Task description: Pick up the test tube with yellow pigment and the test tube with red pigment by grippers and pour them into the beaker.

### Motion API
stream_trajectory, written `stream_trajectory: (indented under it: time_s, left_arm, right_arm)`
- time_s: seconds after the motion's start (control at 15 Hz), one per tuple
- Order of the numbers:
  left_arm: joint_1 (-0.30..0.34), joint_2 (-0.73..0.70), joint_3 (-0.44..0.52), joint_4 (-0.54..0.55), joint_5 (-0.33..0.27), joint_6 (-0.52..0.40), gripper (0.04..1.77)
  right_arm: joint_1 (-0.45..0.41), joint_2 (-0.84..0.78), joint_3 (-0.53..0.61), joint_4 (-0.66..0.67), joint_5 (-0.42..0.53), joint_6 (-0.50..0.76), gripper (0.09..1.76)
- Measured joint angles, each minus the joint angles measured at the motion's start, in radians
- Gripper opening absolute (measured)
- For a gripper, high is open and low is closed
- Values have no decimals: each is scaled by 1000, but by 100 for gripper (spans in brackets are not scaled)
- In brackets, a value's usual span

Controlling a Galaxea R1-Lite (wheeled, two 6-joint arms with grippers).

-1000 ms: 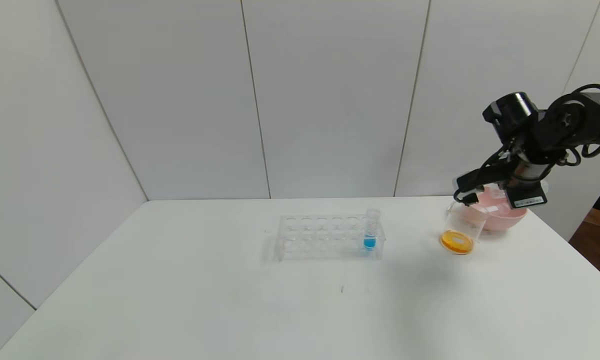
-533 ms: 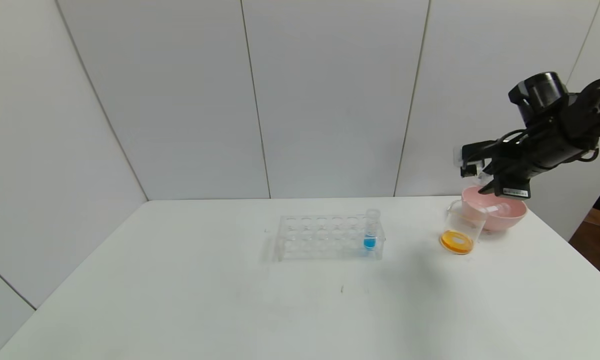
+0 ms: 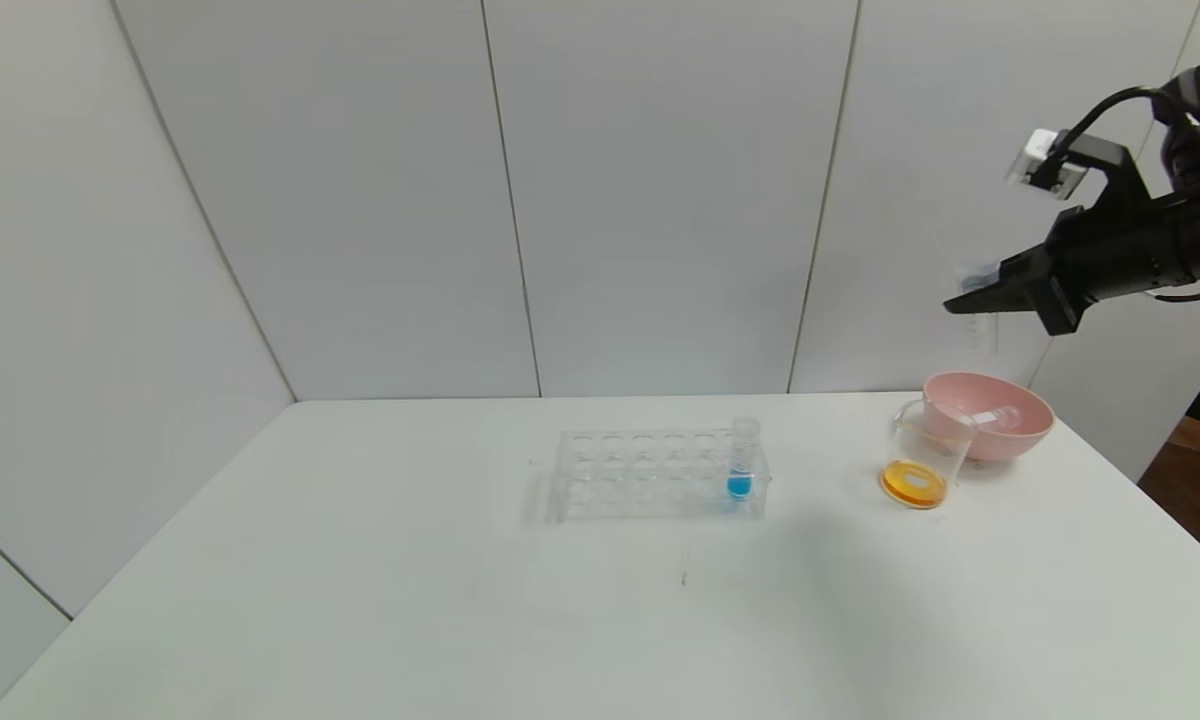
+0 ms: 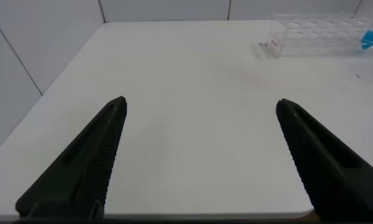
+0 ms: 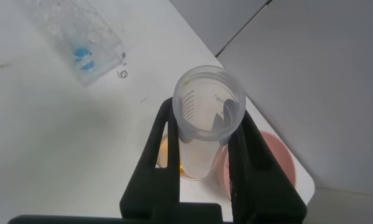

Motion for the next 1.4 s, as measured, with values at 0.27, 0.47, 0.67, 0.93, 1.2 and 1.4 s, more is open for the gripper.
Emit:
stream_trajectory:
  time_s: [0.27, 0.47, 0.67, 0.93, 1.2, 1.4]
  left_arm:
    - [0, 0, 0, 0, 0, 0, 172]
    - [0, 0, 0, 0, 0, 0, 172]
    - [0, 0, 0, 0, 0, 0, 172]
    - [0, 0, 0, 0, 0, 0, 172]
    - [0, 0, 0, 0, 0, 0, 172]
    - [0, 0, 0, 0, 0, 0, 172]
  right_arm:
    - [-83, -50, 19, -55, 49, 293, 51]
    - [-139, -71, 41, -190, 47, 503, 51]
    - [-205, -78, 137, -353, 27, 546, 51]
    - [-236, -65, 319, -670, -93, 618, 51]
    - [-222, -29, 427, -766, -154, 667, 51]
    - [-210, 24, 450, -870, -202, 672, 51]
